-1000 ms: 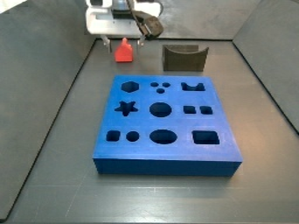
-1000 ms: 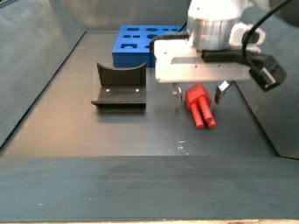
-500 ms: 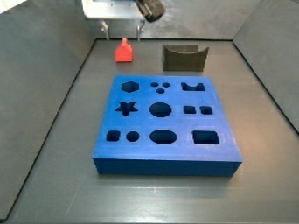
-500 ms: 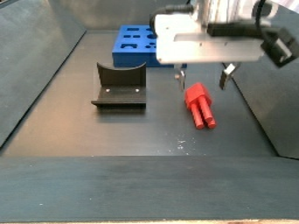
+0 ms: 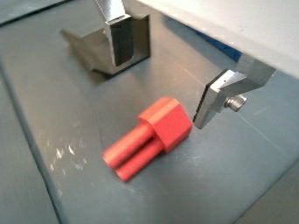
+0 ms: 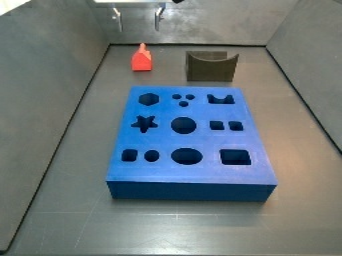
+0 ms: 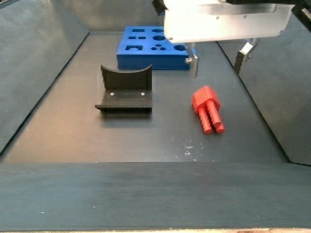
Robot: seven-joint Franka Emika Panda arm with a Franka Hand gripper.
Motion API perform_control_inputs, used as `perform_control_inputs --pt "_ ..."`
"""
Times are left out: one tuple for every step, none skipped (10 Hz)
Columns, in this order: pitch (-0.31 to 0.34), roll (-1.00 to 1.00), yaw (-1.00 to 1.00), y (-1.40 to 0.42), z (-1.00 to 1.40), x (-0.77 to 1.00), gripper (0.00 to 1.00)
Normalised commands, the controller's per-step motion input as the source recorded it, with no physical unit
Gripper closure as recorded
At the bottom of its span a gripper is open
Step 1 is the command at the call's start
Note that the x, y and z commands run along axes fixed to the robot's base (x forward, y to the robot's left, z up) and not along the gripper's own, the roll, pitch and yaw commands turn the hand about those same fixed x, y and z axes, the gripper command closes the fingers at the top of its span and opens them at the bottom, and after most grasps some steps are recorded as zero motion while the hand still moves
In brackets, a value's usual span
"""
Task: Pick up the 3 prong object. Move up. Rotate the 3 prong object. Place the 3 prong object on the fixture. Regrasp the 3 prong object. Move to above the board. Insert the 3 prong object.
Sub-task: Rotate the 3 prong object.
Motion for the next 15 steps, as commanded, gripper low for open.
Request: perform_control_inputs --pt "-0.003 0.00 1.00 0.00 -0.23 0.05 0.00" --pt "-0.005 0.00 1.00 0.00 -0.15 0.06 0.00" --pt "-0.006 0.00 1.00 0.00 -0.09 0.05 0.00" --pt "-0.008 0.00 1.00 -0.01 -0.05 0.04 0.00" --pt "-0.009 0.00 1.00 0.00 -0.05 0.04 0.00" --pt "-0.009 0.00 1.00 0.00 -0.04 0.04 0.00" --pt "-0.010 0.00 1.00 0.00 -0.04 0.04 0.00" --pt "-0.010 0.00 1.00 0.00 -0.04 0.05 0.00" --pt "-0.010 0.00 1.00 0.00 -0.03 0.05 0.00" --pt "-0.011 0.00 1.00 0.00 -0.03 0.05 0.00" --pt "-0.011 0.00 1.00 0.00 -0.03 0.05 0.00" --pt "-0.012 0.00 1.00 0.00 -0.03 0.05 0.00" --pt "-0.012 0.00 1.00 0.00 -0.03 0.05 0.00" --pt "-0.012 0.00 1.00 0.00 -0.03 0.05 0.00" --pt "-0.013 0.00 1.00 0.00 -0.03 0.05 0.00"
